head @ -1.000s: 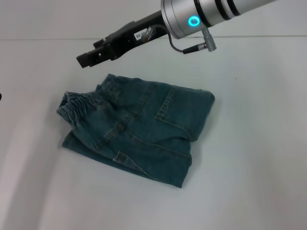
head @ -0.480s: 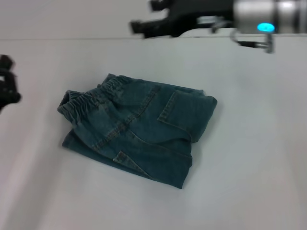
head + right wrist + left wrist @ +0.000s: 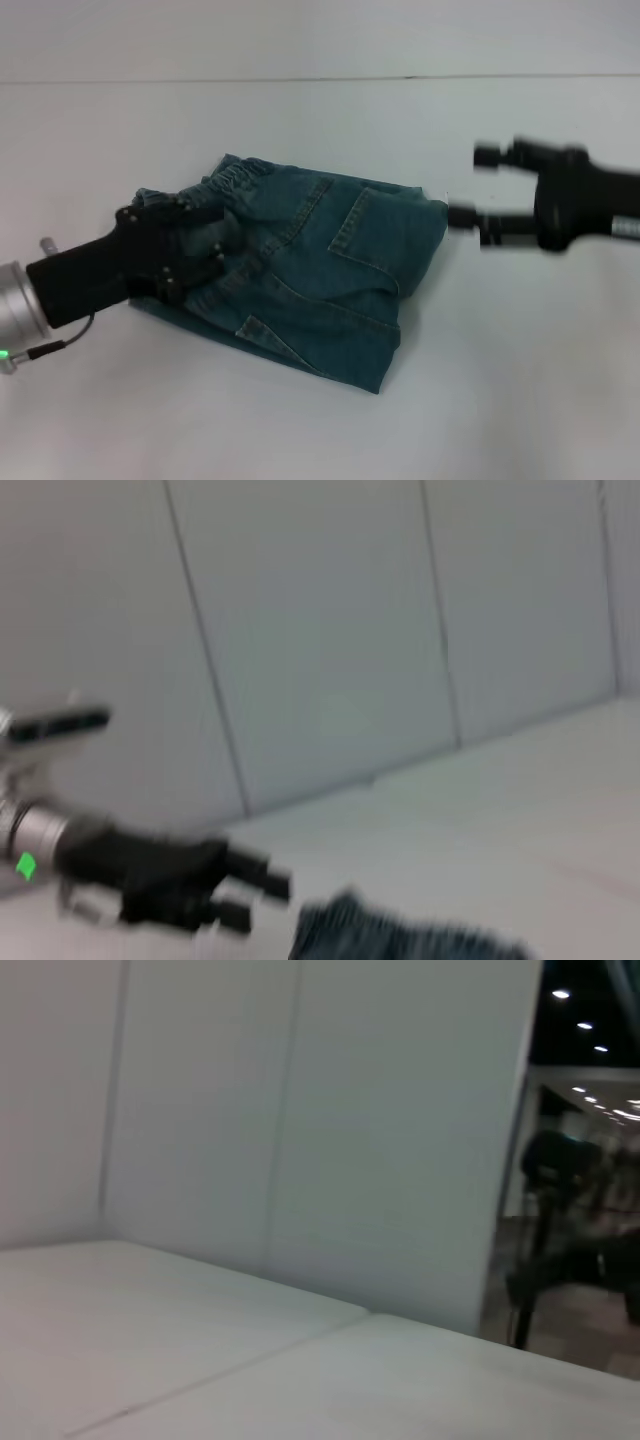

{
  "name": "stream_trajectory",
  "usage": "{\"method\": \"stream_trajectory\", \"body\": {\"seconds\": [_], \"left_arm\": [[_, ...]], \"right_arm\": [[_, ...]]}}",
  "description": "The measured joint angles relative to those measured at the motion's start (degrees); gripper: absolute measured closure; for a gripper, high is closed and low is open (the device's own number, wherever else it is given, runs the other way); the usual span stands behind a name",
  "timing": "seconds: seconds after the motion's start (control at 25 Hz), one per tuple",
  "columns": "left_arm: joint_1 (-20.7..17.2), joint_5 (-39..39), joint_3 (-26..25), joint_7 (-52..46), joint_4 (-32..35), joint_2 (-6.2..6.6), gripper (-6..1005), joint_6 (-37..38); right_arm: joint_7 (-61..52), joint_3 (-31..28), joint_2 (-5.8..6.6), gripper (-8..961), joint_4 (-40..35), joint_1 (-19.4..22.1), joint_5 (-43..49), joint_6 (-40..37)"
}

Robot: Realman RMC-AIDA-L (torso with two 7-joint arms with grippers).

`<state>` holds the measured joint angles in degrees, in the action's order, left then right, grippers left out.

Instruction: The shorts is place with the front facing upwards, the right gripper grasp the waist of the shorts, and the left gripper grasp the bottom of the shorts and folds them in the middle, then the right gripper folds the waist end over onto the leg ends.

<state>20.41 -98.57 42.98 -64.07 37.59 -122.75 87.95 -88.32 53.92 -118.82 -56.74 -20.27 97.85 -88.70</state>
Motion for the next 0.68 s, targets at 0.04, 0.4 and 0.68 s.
{"method": "stream_trajectory", "body": {"seconds": [0.04, 0.4, 0.68], "left_arm": [[0.26, -0.63, 0.01, -0.44, 0.09, 0.00, 582, 0.07], [1.31, -1.99, 0.21, -1.45, 0.46, -0.30, 382, -0.13], [1.47, -2.14, 0.55, -1.58, 0.60, -0.23, 138, -0.76]], "right_arm": [[0.10, -0.04, -0.21, 7, 0.06, 0.49, 1.39, -0.69], [2.75, 0.77, -0.89, 8, 4.58, 1.32, 5.69, -2.11], [3.74, 1.01, -0.95, 8, 5.44, 0.81, 5.69, -2.04]]}}
